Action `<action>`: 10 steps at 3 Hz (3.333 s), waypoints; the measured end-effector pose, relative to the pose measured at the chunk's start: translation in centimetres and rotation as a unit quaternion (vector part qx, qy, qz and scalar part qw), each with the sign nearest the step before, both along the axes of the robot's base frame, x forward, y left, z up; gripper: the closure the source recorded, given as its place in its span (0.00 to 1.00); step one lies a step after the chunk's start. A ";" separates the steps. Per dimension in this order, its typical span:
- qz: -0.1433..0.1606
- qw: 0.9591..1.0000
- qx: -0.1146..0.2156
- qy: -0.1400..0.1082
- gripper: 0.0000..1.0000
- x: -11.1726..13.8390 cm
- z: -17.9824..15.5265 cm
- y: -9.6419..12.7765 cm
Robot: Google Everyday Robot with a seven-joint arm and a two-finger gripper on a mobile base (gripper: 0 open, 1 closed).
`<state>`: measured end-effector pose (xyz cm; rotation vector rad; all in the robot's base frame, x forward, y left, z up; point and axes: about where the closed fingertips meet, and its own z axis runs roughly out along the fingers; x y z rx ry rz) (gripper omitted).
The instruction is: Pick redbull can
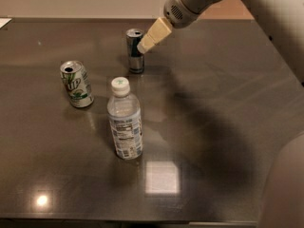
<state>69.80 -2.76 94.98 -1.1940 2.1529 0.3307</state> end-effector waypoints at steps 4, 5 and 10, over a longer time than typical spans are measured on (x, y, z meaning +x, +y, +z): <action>-0.021 0.999 0.024 0.040 0.00 3.1 -4.2 6.8; -0.027 0.999 0.021 0.038 0.18 3.9 -4.4 6.7; 0.121 0.992 -0.019 0.020 1.00 -1.1 0.3 3.8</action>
Offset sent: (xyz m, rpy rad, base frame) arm 0.0219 0.0447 -0.0390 0.0500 0.0911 -0.0719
